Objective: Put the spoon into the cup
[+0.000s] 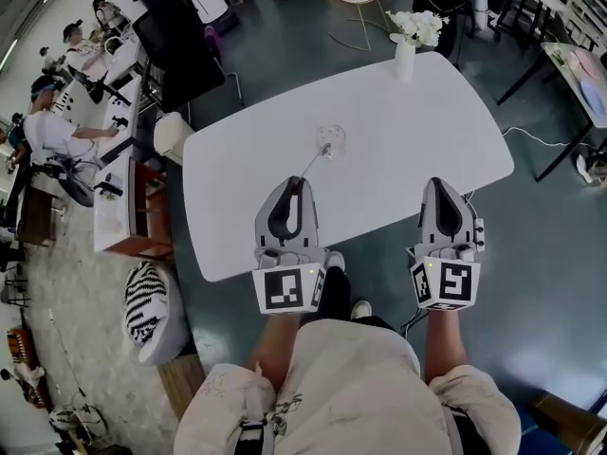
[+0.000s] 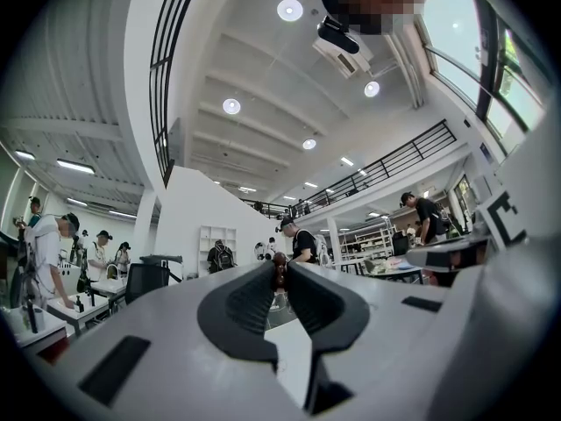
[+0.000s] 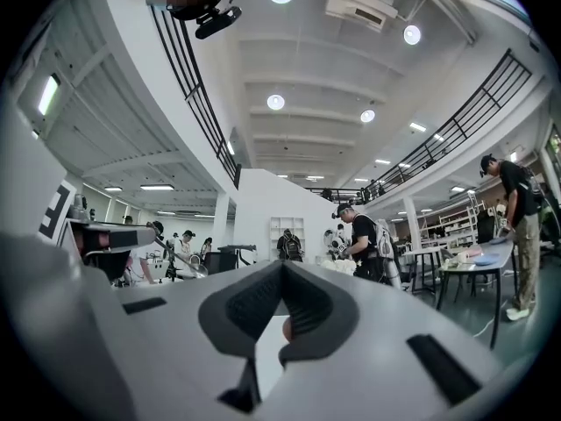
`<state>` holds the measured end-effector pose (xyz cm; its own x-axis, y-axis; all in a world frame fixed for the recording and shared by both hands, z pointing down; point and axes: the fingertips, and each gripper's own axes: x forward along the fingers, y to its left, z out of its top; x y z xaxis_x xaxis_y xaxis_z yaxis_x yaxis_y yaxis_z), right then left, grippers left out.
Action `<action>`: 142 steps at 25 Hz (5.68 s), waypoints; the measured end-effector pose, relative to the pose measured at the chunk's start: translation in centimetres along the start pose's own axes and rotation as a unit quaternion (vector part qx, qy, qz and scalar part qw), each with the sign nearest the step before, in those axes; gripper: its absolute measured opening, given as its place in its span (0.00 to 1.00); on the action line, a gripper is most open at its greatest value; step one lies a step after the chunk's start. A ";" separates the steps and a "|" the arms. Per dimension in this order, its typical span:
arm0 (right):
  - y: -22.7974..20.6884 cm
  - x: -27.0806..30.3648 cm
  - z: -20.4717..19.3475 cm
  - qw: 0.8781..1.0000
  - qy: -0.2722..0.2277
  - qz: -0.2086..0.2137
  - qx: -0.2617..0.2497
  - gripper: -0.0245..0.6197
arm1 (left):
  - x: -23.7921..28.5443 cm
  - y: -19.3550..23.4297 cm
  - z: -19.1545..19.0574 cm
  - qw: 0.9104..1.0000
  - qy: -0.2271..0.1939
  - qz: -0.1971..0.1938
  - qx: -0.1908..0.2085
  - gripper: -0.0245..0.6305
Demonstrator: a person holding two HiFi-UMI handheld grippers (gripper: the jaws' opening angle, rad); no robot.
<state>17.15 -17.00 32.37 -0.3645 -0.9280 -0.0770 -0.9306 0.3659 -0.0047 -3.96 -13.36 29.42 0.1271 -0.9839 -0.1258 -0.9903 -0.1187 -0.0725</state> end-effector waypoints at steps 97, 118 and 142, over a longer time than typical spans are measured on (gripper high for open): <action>4.0 18.8 -14.8 0.989 0.146 0.016 -0.028 0.02 | 14.3 8.4 -25.4 0.972 0.215 -0.024 -0.093 0.27; 4.6 3.8 -4.2 0.998 0.026 0.042 -0.027 0.02 | -1.0 6.1 -8.7 0.995 0.090 0.038 -0.019 0.27; 3.3 -1.3 0.8 0.999 -0.024 0.020 -0.044 0.02 | -5.1 4.5 -1.9 0.999 0.018 0.042 0.012 0.08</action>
<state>14.57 -14.55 31.69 -0.4016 -0.9075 -0.1228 -0.9153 0.3933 0.0870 -9.22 -9.17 31.64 0.0418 -0.9944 -0.0972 -0.9956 -0.0333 -0.0877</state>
